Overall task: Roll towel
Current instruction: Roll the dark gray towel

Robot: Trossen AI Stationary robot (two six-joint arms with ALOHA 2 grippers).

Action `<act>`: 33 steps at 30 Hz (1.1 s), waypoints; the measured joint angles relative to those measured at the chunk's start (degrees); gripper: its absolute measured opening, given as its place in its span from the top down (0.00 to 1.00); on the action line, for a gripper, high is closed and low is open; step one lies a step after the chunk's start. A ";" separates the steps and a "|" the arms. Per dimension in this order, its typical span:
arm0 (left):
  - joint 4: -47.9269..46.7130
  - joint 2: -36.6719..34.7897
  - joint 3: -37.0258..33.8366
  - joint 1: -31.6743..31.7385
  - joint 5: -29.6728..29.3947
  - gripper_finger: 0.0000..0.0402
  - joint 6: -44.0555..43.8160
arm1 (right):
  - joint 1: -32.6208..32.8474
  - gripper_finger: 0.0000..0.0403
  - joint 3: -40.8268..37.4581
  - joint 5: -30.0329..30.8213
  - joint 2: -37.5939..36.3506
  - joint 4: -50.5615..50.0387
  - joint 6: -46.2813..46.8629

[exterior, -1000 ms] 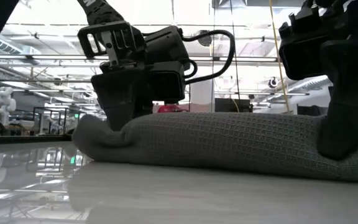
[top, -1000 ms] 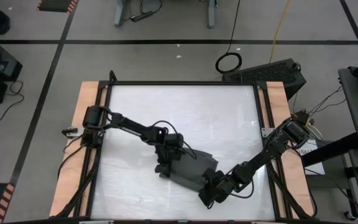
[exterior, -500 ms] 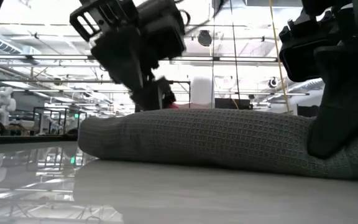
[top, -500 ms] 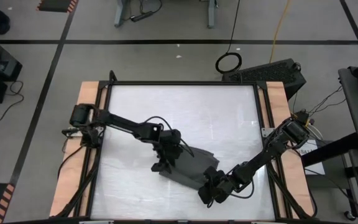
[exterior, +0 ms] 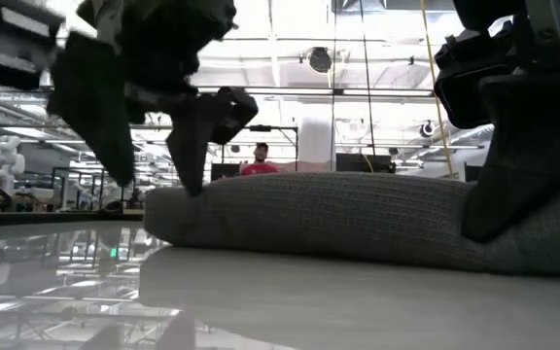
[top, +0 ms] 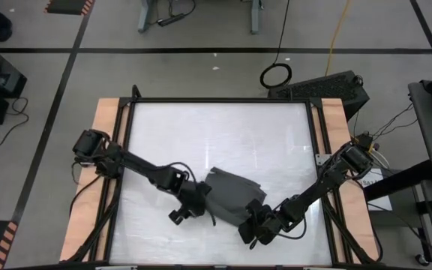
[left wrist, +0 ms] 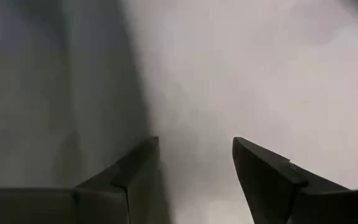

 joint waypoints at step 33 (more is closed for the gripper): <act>15.49 3.31 -3.90 1.73 -15.70 0.48 13.10 | 1.57 0.96 0.00 0.15 0.02 4.83 2.04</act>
